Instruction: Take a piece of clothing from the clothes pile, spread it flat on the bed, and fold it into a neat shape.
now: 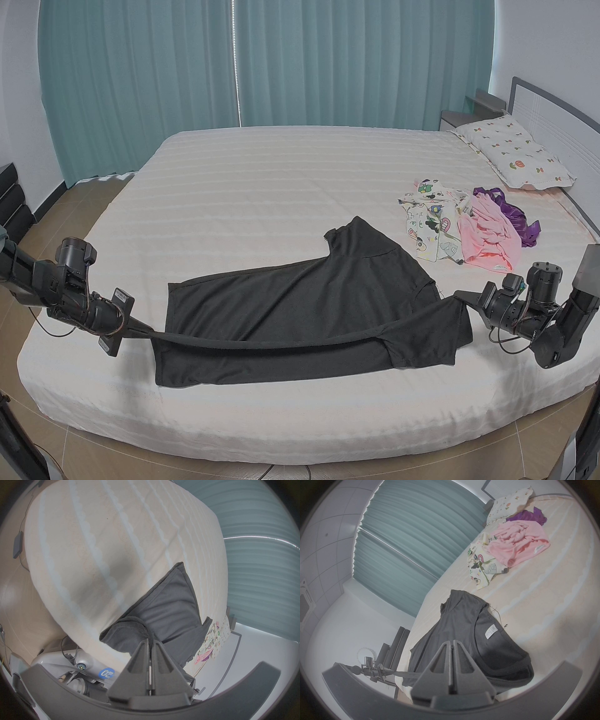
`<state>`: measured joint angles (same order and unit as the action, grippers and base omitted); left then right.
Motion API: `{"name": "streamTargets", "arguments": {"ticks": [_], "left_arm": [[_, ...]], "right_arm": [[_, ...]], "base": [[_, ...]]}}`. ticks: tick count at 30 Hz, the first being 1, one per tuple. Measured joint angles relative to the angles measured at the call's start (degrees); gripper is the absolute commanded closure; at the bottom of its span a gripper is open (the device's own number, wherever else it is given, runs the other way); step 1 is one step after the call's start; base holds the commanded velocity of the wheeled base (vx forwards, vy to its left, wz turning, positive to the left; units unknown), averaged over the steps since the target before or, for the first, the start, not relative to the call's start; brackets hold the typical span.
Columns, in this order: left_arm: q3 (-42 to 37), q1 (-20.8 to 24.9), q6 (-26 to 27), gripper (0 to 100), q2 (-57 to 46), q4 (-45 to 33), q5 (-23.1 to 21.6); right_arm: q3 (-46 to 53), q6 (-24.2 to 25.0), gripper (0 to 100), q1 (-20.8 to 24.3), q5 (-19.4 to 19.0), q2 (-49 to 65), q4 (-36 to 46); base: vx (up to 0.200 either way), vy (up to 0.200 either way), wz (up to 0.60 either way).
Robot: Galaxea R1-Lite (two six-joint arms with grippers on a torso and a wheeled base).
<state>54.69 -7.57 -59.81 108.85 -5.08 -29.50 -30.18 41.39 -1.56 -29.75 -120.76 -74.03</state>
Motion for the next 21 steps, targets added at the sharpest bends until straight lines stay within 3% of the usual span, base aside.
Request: {"name": "streamTargets", "arguments": {"ticks": [8, 21], "left_arm": [[5.64, 0.22, -2.0, 100, 6.23, -0.06, 0.63], [9.12, 1.43, -2.62, 100, 11.02, 0.05, 6.05]], "right_arm": [[-5.18, -0.01, 100, 0.11, 0.73, -4.88, 1.61], [-9.81, 0.1, 100, 1.04, 1.1, -10.22, 1.83]], "base": [[0.0, 0.0, 0.0], [0.0, 0.0, 0.0]]}}
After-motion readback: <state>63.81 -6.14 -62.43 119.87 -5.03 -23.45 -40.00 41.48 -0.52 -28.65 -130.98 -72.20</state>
